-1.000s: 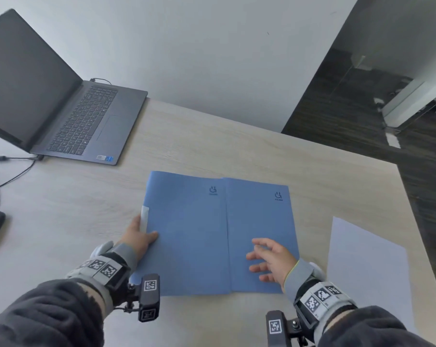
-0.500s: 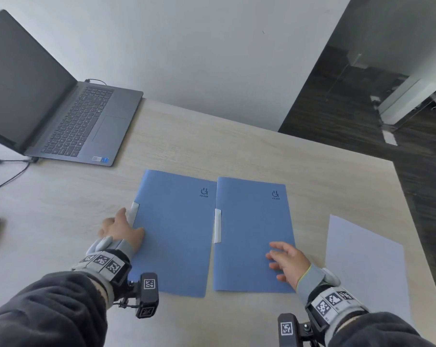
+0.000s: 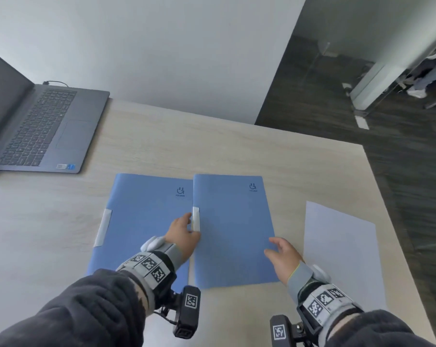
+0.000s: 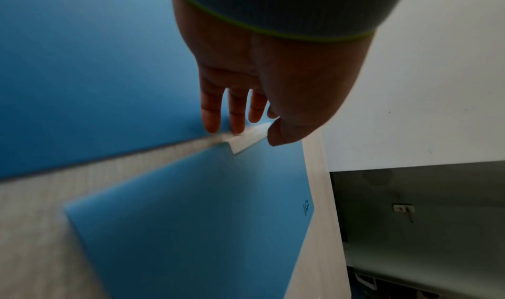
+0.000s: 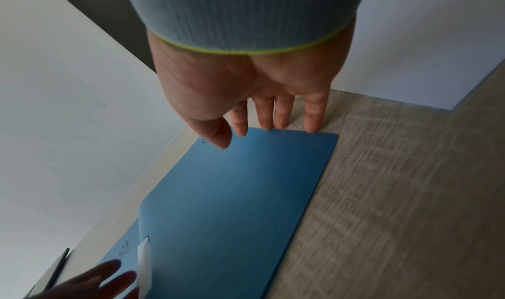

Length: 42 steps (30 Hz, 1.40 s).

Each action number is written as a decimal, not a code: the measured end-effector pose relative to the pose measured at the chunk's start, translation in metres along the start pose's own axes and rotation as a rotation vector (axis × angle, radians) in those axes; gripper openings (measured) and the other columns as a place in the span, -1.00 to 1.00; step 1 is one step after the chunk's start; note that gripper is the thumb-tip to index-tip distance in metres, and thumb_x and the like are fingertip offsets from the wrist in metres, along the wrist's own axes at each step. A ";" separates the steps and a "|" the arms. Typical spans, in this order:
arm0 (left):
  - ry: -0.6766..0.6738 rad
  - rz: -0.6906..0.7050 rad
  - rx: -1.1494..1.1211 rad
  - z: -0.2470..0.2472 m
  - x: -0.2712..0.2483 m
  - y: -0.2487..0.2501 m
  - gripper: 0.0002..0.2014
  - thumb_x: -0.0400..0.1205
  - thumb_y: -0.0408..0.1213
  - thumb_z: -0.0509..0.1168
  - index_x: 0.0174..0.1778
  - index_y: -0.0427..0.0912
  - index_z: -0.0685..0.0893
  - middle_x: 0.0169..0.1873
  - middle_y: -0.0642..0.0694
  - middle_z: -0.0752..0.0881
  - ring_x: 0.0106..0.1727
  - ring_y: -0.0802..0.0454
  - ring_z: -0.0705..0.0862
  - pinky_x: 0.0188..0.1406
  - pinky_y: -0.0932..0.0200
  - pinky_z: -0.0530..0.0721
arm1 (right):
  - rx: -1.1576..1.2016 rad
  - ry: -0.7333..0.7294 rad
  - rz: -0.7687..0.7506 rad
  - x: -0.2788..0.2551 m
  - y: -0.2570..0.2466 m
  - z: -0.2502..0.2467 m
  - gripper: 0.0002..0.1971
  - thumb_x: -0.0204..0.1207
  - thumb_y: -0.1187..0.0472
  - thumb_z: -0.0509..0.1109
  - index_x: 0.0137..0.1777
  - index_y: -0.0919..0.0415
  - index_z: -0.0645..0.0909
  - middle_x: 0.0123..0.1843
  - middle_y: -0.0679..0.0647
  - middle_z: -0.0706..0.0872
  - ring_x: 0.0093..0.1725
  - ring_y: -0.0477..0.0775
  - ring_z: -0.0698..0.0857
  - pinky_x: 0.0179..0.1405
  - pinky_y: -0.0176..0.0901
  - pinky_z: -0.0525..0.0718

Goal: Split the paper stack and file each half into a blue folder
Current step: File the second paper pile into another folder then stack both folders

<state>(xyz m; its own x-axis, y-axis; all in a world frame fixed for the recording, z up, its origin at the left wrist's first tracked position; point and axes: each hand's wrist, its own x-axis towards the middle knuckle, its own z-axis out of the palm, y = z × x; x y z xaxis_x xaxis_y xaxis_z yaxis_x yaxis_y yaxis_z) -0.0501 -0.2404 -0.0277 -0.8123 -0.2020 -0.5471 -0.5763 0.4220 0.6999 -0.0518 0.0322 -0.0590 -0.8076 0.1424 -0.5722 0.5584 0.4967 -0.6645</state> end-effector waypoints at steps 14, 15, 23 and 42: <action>-0.196 -0.089 -0.450 0.003 0.004 0.014 -0.72 0.58 -0.56 0.33 0.16 -0.21 0.65 -0.15 -0.16 0.80 -0.22 -0.06 0.79 -0.35 0.15 0.78 | 0.273 0.054 -0.016 -0.009 0.006 -0.019 -0.60 0.36 0.18 0.46 0.20 -0.07 0.55 0.36 -0.01 0.65 0.30 0.02 0.64 0.38 0.09 0.57; -0.222 -0.080 -0.514 0.001 0.005 0.012 -0.70 0.57 -0.58 0.34 0.18 -0.23 0.65 -0.15 -0.17 0.82 -0.18 -0.10 0.80 -0.20 0.06 0.82 | 0.329 0.079 -0.024 -0.009 0.005 -0.021 -0.60 0.39 0.26 0.46 0.20 -0.05 0.53 0.34 0.01 0.65 0.29 0.06 0.65 0.34 0.12 0.60; -0.191 0.014 -0.449 -0.020 0.009 0.001 -0.67 0.61 -0.52 0.33 0.11 0.02 0.72 -0.09 -0.12 0.86 -0.08 -0.13 0.81 0.04 -0.09 0.78 | 0.412 -0.045 -0.114 -0.014 -0.016 -0.022 -0.72 0.51 0.61 0.24 0.02 0.30 0.68 -0.27 -0.10 0.86 -0.27 -0.14 0.81 -0.26 -0.25 0.72; 0.011 -0.188 -0.413 -0.060 0.033 -0.019 -0.70 0.64 -0.50 0.22 0.26 -0.23 0.67 -0.29 -0.17 0.68 -0.34 -0.03 0.59 -0.27 0.10 0.60 | 0.322 -0.077 0.076 -0.020 0.009 -0.038 -0.72 0.54 0.55 0.25 0.10 0.27 0.68 -0.07 0.14 0.79 -0.12 0.16 0.75 -0.20 -0.05 0.68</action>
<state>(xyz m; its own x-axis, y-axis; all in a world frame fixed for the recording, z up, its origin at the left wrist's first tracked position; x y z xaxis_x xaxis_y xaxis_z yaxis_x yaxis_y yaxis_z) -0.0715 -0.3081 -0.0318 -0.6898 -0.2512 -0.6790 -0.6996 -0.0103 0.7145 -0.0374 0.0668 -0.0354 -0.7518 0.0977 -0.6521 0.6573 0.1891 -0.7295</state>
